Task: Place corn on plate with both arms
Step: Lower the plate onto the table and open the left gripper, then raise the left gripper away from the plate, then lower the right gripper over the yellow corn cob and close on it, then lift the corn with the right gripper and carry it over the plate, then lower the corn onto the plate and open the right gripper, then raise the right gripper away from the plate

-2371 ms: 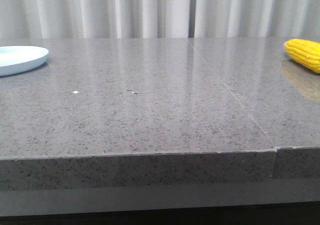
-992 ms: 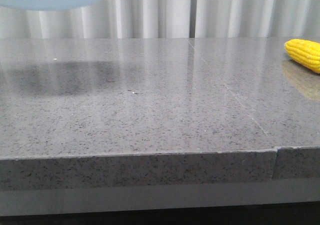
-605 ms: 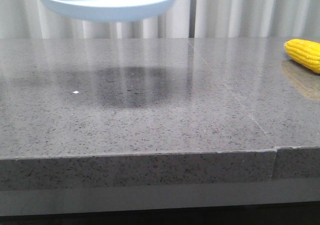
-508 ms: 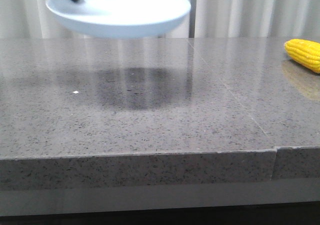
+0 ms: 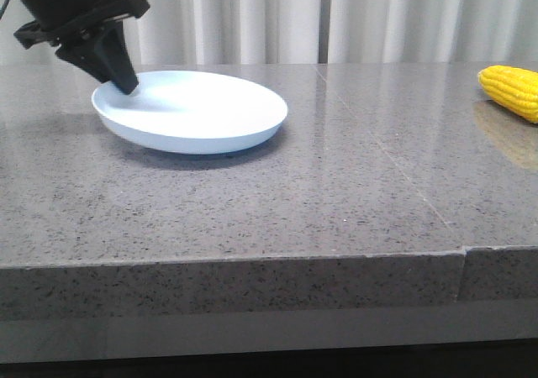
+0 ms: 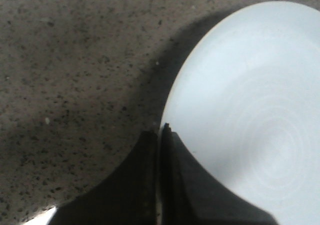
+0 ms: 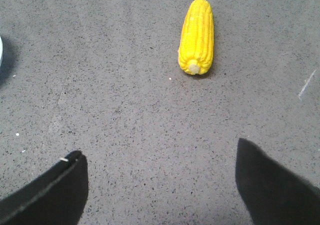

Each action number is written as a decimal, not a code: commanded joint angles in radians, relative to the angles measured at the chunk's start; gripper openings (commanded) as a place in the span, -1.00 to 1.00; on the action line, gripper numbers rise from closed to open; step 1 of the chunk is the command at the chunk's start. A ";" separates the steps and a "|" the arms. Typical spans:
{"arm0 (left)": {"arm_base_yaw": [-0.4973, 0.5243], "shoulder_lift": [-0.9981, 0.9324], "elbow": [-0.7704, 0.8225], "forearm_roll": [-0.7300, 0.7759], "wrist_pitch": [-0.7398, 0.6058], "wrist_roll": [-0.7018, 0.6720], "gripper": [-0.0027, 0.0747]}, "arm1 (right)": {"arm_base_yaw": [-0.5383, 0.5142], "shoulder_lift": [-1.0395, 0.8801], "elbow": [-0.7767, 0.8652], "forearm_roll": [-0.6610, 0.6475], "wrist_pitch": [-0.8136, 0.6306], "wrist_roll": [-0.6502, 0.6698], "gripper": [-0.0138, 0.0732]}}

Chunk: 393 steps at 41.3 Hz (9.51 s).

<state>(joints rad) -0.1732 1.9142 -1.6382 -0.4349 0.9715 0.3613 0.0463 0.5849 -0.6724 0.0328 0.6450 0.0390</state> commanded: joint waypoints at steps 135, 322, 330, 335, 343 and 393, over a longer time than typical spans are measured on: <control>-0.267 -1.254 0.726 0.423 -0.165 -0.274 0.34 | -0.012 0.570 -0.441 -0.033 0.064 -0.008 0.81; -0.267 -1.254 0.726 0.423 -0.165 -0.274 0.34 | 0.548 0.166 -0.401 -0.055 0.298 -0.039 0.80; -0.267 -1.254 0.726 0.423 -0.165 -0.274 0.34 | 0.548 0.017 -0.299 -0.057 0.295 -0.039 0.80; -0.267 -1.254 0.726 0.423 -0.165 -0.274 0.33 | 0.548 -0.042 -0.259 -0.074 0.295 -0.039 0.76; -0.267 -1.254 0.726 0.423 -0.165 -0.274 -0.17 | 0.548 -0.061 -0.249 -0.078 0.293 -0.039 0.00; -0.017 -1.524 1.040 0.408 -0.442 -0.274 -0.98 | 0.548 -0.061 -0.249 -0.079 0.294 -0.039 -0.84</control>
<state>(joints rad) -0.2478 0.4545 -0.6674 -0.0118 0.7095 0.0993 0.5958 0.5202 -0.9002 -0.0335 1.0047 0.0054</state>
